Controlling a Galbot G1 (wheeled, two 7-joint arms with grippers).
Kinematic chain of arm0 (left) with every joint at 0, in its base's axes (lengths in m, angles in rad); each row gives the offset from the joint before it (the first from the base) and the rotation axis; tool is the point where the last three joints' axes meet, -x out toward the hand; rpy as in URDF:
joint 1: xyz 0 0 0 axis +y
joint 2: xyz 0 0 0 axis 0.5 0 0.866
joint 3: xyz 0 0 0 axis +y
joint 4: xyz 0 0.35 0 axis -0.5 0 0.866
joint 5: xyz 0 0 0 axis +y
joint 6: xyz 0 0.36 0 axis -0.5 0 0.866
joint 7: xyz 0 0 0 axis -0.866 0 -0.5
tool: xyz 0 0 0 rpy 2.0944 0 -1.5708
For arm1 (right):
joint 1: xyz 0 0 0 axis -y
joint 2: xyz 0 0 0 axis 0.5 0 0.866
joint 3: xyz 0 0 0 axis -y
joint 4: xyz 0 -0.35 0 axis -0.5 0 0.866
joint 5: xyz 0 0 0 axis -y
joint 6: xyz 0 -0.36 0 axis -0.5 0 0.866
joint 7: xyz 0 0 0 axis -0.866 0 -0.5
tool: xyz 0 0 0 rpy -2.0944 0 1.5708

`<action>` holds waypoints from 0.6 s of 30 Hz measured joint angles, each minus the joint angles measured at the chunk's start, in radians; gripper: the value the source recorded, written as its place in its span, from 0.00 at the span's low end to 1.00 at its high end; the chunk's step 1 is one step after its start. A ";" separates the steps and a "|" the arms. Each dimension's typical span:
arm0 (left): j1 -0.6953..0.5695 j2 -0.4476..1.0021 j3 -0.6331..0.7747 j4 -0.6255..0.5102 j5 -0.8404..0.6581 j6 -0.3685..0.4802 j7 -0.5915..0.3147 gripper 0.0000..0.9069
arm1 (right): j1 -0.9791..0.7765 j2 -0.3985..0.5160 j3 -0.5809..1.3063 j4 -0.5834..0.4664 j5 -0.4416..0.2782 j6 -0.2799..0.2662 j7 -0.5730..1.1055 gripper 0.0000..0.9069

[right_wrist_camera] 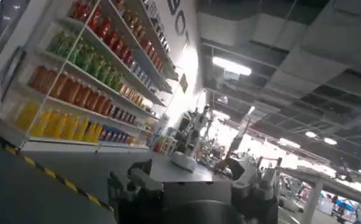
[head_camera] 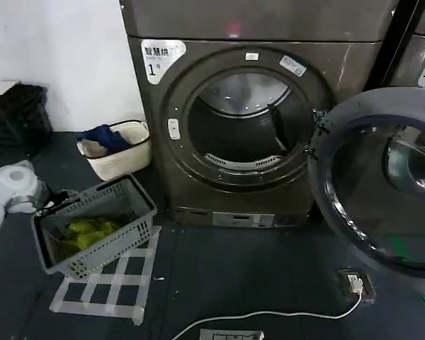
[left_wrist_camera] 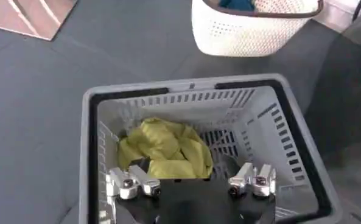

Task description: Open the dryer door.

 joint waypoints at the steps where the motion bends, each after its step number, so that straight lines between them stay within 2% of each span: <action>1: 0.000 0.000 0.000 0.000 -0.004 0.000 0.000 1.00 | 0.000 -0.001 0.001 0.000 0.000 0.000 0.000 1.00; 18: 0.020 0.011 -0.020 -0.006 -0.039 0.000 -0.001 1.00 | 0.003 -0.001 0.002 0.010 0.003 0.002 0.008 1.00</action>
